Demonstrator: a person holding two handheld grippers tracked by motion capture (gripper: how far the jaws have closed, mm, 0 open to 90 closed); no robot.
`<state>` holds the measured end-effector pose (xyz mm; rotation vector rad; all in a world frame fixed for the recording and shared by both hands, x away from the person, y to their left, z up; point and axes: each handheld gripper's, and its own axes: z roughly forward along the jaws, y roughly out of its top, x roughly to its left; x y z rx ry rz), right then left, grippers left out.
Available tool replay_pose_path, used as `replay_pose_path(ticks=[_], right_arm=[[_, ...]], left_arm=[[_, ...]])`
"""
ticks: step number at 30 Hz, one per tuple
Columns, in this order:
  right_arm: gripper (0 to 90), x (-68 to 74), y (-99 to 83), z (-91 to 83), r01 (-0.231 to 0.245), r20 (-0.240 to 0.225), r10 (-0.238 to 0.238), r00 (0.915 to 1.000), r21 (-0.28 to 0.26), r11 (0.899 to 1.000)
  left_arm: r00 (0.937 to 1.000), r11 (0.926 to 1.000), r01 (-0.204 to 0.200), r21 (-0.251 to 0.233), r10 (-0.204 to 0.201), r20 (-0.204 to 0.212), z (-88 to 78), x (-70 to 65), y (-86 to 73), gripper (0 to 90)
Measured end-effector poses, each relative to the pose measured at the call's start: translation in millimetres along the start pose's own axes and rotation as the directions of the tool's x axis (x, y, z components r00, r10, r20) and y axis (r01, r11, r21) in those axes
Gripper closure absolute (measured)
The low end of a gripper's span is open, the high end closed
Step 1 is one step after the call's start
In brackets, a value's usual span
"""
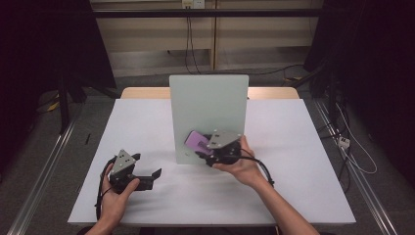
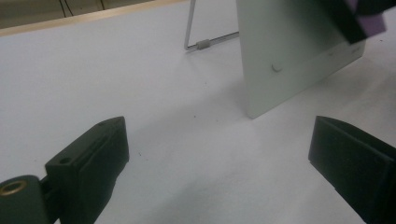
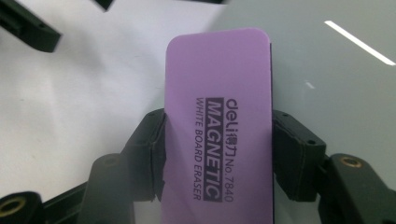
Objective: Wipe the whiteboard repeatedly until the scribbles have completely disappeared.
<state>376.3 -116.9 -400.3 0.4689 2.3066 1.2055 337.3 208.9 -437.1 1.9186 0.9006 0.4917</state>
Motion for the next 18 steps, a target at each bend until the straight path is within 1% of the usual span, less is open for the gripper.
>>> replay_pose_path(ticks=[3,4,6,10,12,15,18], right_arm=[[41.8,-14.0,-7.7,-21.9,-0.030,0.036,0.030,0.9989,-0.015,0.999],[41.8,-16.2,-11.3,-26.1,-0.032,0.036,0.032,0.9988,-0.011,0.999],[41.9,-16.0,-19.7,-29.9,-0.023,0.031,0.023,0.9993,0.008,1.000],[41.9,-6.9,-37.2,-25.4,-0.009,-0.011,0.009,0.9999,0.050,0.999],[41.9,-3.4,-42.3,-21.9,-0.006,-0.030,0.008,0.9995,0.058,0.998],[41.9,-1.1,-42.7,-16.4,-0.003,-0.054,0.007,0.9985,0.065,0.998],[41.9,2.3,-42.0,-9.1,0.013,-0.081,-0.007,0.9967,0.069,0.998]], left_arm=[[1.0000,1.0000,-0.005,0.005,0.005,0.003,1.5,-1.0,0.1,5.1],[1.0000,1.0000,-0.006,0.006,0.006,0.004,1.7,-1.6,0.2,5.1],[1.0000,0.9999,-0.008,0.010,0.008,0.003,2.2,-1.9,0.3,5.1],[1.0000,0.9999,-0.004,0.014,0.004,0.004,3.2,-2.3,-0.4,5.1],[1.0000,0.9999,-0.006,0.016,0.006,0.002,3.2,-2.3,-0.4,5.1],[1.0000,0.9998,-0.009,0.017,0.009,0.003,3.9,-2.5,-0.3,5.1],[0.9999,0.9998,-0.010,0.018,0.010,0.003,4.4,-3.3,-0.1,5.2]])
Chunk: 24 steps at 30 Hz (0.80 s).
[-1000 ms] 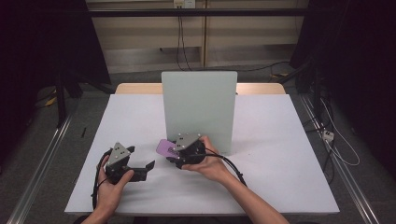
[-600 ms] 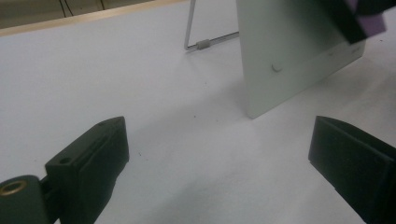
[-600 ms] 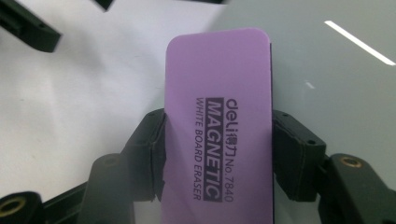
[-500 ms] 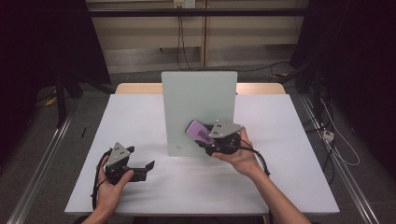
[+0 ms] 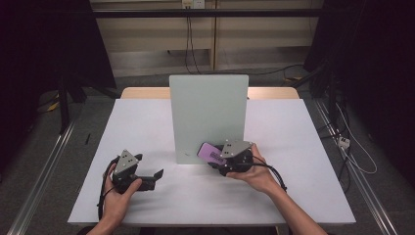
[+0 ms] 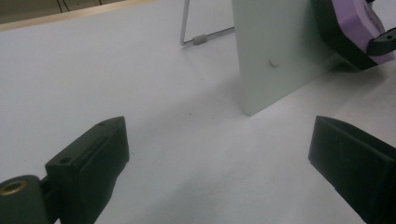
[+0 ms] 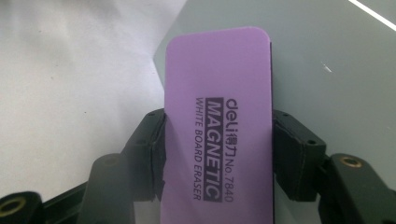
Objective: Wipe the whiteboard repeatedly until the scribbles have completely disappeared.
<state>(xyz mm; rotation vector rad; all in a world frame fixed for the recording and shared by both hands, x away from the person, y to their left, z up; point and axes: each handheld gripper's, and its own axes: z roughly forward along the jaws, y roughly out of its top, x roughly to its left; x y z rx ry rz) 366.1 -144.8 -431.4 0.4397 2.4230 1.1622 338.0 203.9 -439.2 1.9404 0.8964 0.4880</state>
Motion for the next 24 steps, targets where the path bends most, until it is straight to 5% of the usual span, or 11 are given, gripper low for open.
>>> replay_pose_path(ticks=[14,24], right_arm=[[41.9,13.6,23.5,38.6,0.037,-0.098,-0.034,0.9946,0.030,0.999],[41.8,19.9,55.4,64.4,0.072,-0.106,-0.075,0.9915,-0.032,0.997]], left_arm=[[1.0000,1.0000,0.001,-0.003,-0.001,0.003,-0.4,0.4,0.3,5.2],[1.0000,0.9999,0.007,-0.010,-0.007,0.002,-2.3,2.4,0.1,5.2]])
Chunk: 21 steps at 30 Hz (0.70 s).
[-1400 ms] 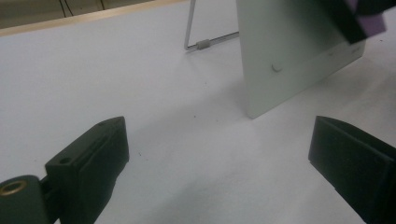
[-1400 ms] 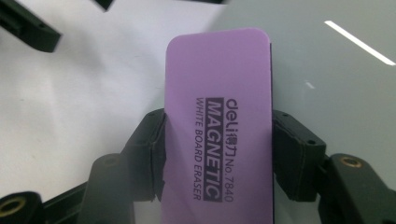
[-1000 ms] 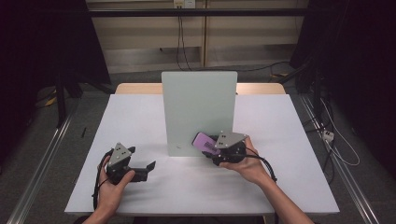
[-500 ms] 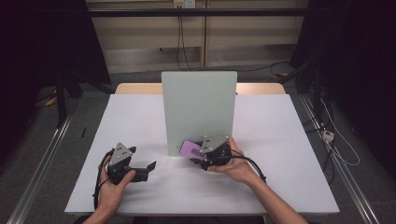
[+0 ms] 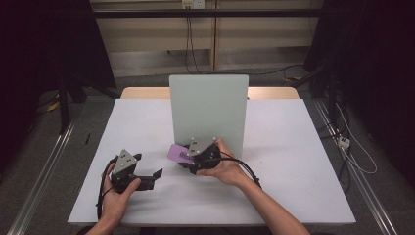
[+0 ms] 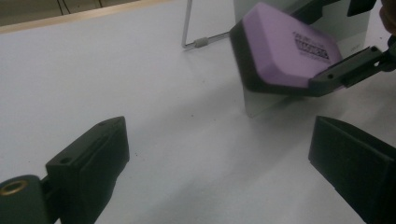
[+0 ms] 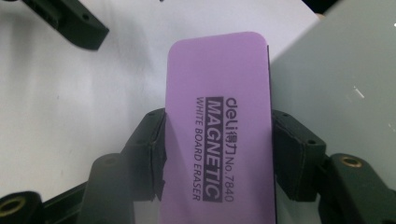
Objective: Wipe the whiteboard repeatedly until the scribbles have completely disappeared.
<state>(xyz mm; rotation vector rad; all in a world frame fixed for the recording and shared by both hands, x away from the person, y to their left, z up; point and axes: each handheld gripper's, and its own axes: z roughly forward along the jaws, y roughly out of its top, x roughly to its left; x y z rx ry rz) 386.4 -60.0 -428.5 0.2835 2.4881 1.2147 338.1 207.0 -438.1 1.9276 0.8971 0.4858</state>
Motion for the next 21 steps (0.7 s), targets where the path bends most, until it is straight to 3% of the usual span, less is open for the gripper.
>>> replay_pose_path(ticks=[7,11,16,18,21], right_arm=[[41.9,11.4,3.6,25.2,0.014,-0.039,-0.014,0.9992,-0.001,1.000],[41.9,13.8,4.9,29.2,0.033,-0.041,-0.033,0.9986,0.012,0.999],[41.8,3.4,12.5,12.5,0.020,0.017,-0.020,0.9997,-0.038,0.999],[41.8,-4.1,17.1,-0.1,0.027,0.050,-0.024,0.9984,-0.057,0.998],[41.8,-19.4,22.7,-21.6,-0.001,0.091,0.010,0.9958,-0.105,0.994]], left_arm=[[1.0000,0.9999,0.000,-0.010,0.000,-0.001,-1.9,0.3,0.4,5.2],[1.0000,0.9999,0.003,-0.011,-0.003,-0.001,-2.3,1.2,0.2,5.2],[1.0000,0.9999,0.009,-0.008,-0.009,-0.002,-1.8,1.7,-0.3,5.2],[1.0000,0.9999,0.006,-0.009,-0.006,-0.002,-2.1,1.3,-0.2,5.2],[1.0000,0.9999,0.005,-0.010,-0.005,-0.002,-2.0,1.3,0.2,5.2]])
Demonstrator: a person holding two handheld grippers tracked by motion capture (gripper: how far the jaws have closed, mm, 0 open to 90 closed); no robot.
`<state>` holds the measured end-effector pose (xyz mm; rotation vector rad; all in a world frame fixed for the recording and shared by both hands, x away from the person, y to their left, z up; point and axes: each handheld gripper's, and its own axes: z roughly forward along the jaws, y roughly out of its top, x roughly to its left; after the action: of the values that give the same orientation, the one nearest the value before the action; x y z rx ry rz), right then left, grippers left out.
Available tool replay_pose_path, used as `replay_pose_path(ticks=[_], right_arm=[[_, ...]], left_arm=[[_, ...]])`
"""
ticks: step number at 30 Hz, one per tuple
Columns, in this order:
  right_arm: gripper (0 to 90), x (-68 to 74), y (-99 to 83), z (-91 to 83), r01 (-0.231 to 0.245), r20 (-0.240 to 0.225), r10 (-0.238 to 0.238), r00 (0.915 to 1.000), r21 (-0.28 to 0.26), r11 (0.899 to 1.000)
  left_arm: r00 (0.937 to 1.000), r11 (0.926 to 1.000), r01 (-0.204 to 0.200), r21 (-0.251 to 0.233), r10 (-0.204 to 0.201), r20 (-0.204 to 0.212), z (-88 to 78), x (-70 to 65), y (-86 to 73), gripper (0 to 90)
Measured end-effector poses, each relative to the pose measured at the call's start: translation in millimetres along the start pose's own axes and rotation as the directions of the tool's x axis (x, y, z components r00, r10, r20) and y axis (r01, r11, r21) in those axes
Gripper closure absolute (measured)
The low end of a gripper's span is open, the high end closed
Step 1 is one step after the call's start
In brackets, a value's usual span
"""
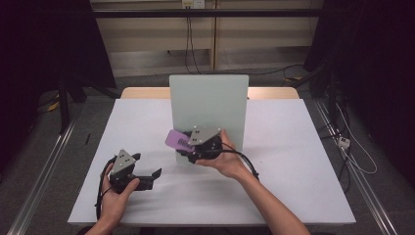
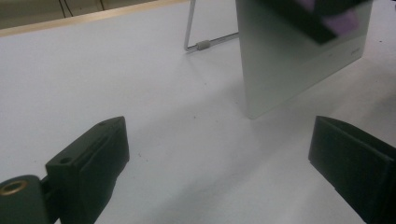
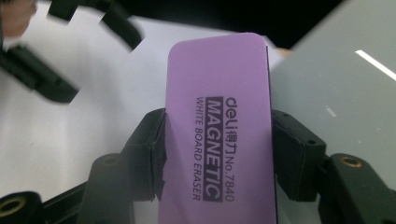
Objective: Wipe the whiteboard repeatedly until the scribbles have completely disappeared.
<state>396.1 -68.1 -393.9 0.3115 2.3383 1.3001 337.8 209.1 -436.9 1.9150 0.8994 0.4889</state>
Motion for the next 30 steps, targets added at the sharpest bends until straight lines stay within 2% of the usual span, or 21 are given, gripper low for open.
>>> replay_pose_path(ticks=[2,4,8,12,14,16,18,21,27,30], right_arm=[[41.7,-6.4,3.4,-6.9,-0.005,0.013,0.005,0.9999,-0.017,1.000],[41.8,-6.4,3.1,-5.6,0.004,0.011,-0.004,0.9999,-0.012,1.000],[41.8,7.0,-6.7,11.3,0.016,-0.043,-0.016,0.9989,0.022,1.000],[41.8,24.7,-22.9,27.8,0.031,-0.108,-0.023,0.9939,0.073,0.997],[41.8,30.8,-30.5,31.9,0.041,-0.126,-0.030,0.9915,0.086,0.995],[41.8,34.2,-34.5,32.4,0.051,-0.121,-0.040,0.9918,0.083,0.995],[41.8,32.9,-34.7,29.7,0.046,-0.117,-0.035,0.9925,0.088,0.995],[41.8,31.7,-38.0,20.5,0.076,-0.104,-0.064,0.9926,0.114,0.991],[41.8,23.9,-57.6,-12.3,0.065,-0.049,-0.059,0.9970,0.125,0.990],[41.8,21.4,-65.1,-26.7,0.078,-0.021,-0.076,0.9969,0.138,0.987]], left_arm=[[1.0000,1.0000,-0.003,0.004,0.003,-0.002,0.5,-0.1,-0.1,5.2],[1.0000,1.0000,-0.004,0.003,0.004,0.001,0.7,-0.6,0.1,5.2],[1.0000,1.0000,-0.003,0.001,0.003,0.001,0.0,-0.5,0.0,5.2],[1.0000,1.0000,0.000,0.002,0.000,-0.001,-0.7,0.4,-0.6,5.2],[1.0000,1.0000,0.000,0.003,0.000,-0.001,-0.7,0.4,-0.7,5.2],[1.0000,1.0000,-0.003,0.005,0.003,0.000,-0.4,0.3,-0.6,5.2],[1.0000,1.0000,-0.005,0.004,0.005,0.000,-0.3,0.0,-0.4,5.2],[1.0000,1.0000,-0.004,0.003,0.004,0.000,-0.5,0.0,-0.5,5.2],[1.0000,1.0000,0.002,0.004,-0.002,-0.003,-0.1,0.1,-0.8,5.2],[1.0000,1.0000,-0.003,0.007,0.002,0.002,0.3,-1.7,-0.4,5.2]])
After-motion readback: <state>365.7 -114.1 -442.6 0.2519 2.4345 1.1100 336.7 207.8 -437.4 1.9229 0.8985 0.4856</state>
